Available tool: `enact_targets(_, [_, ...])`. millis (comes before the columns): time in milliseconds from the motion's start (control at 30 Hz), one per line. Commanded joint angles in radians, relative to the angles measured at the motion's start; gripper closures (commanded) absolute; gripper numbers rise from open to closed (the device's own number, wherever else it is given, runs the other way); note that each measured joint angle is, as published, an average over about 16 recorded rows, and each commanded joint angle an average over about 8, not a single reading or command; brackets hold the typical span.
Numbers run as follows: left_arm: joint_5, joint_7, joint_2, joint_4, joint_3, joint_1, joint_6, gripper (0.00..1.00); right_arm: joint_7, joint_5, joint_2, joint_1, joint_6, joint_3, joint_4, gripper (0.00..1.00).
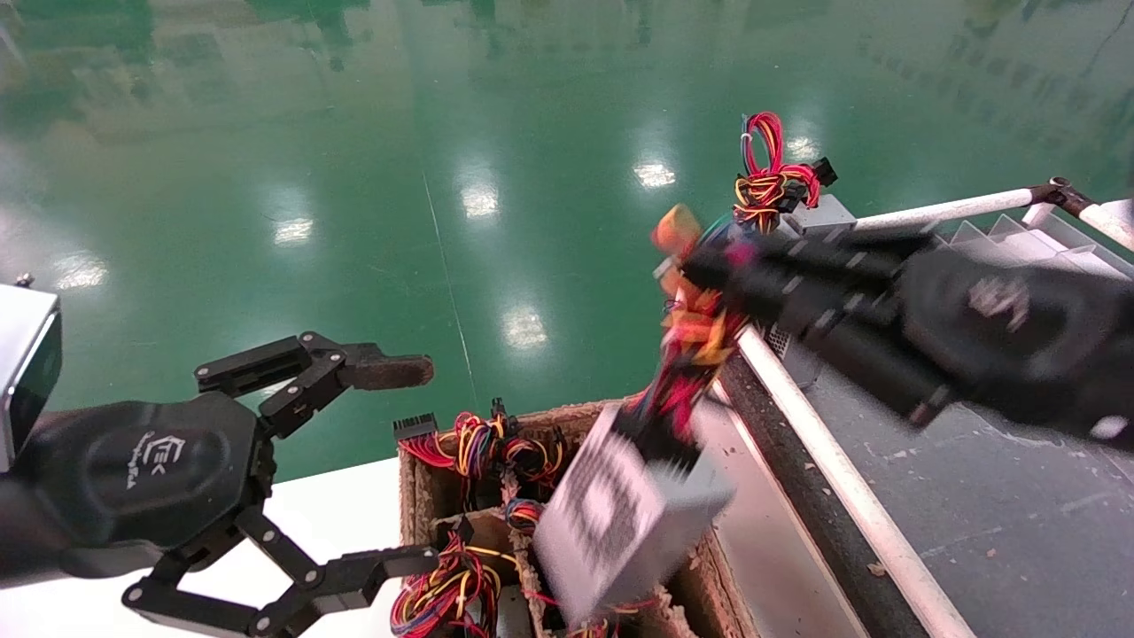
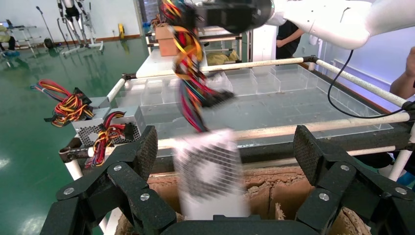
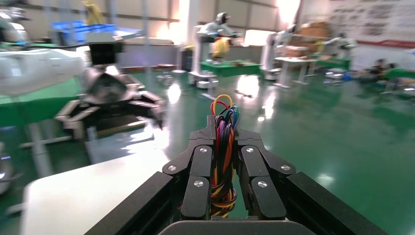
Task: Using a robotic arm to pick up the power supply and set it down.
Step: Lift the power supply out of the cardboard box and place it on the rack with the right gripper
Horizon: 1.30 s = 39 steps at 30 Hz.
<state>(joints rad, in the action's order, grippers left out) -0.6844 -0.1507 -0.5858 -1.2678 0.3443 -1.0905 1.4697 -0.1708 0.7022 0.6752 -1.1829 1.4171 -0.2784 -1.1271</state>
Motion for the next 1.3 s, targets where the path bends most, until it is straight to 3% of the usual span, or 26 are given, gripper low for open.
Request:
enact_targets(33, [0.000,0.000,0.000,0.000,0.000,0.000,0.000,0.00,0.012,-0.001,-0.009,-0.019,0.000,0.012,0.033,1.00])
enact_targets(433, [0.000,0.000,0.000,0.000,0.000,0.000,0.000,0.00,0.121,0.110,-0.061,-0.194,0.006,0.018,0.288,1.00])
enact_targets(900, [0.000,0.000,0.000,0.000,0.000,0.000,0.000,0.00,0.277,0.189,-0.140,-0.292,0.078,0.014,0.570,1.00])
enact_targets(1300, [0.000,0.000,0.000,0.000,0.001,0.000,0.000,0.00,0.365,0.300,-0.111,-0.396,0.082,-0.042,0.764,1.00])
